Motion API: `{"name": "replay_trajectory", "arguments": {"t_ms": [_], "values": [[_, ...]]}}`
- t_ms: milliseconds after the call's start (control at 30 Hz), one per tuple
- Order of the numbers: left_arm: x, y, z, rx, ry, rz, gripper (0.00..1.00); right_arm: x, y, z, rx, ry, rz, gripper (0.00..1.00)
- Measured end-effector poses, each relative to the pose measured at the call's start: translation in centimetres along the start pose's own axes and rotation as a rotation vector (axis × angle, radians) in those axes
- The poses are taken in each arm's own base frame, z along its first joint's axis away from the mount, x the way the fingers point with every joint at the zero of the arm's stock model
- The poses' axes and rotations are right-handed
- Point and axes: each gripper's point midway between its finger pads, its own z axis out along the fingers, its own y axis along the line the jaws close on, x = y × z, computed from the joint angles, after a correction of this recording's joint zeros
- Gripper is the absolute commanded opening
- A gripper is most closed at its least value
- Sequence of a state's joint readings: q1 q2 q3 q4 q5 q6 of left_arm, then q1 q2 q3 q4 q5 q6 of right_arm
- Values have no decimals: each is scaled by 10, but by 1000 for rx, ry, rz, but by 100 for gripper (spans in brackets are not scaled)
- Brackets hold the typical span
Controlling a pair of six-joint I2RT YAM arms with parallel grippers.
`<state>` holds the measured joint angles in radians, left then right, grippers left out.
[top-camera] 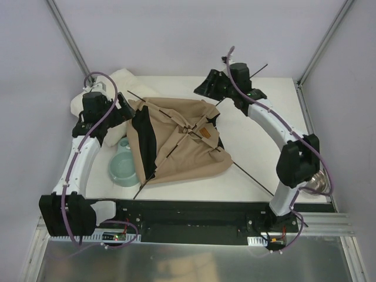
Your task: Set up the pet tent
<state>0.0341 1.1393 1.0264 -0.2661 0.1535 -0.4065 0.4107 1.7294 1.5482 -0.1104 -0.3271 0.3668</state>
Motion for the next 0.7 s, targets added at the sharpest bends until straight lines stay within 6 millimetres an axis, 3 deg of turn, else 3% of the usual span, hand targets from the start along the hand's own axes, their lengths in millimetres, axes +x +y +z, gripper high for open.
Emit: {"name": "replay_trajectory", "arguments": {"t_ms": [167, 300, 500, 600, 700], "values": [[13, 15, 35, -60, 91, -70, 79, 27, 40, 54, -141, 108, -80, 33], [-3, 26, 67, -79, 107, -117, 66, 41, 57, 89, -213, 154, -120, 32], [-35, 32, 115, -49, 88, -117, 54, 44, 57, 112, -233, 164, -140, 38], [-34, 30, 133, -11, 112, -99, 50, 47, 61, 119, -234, 159, -152, 41], [-27, 30, 140, 11, 137, -92, 50, 58, 73, 122, -240, 170, -163, 42]]}}
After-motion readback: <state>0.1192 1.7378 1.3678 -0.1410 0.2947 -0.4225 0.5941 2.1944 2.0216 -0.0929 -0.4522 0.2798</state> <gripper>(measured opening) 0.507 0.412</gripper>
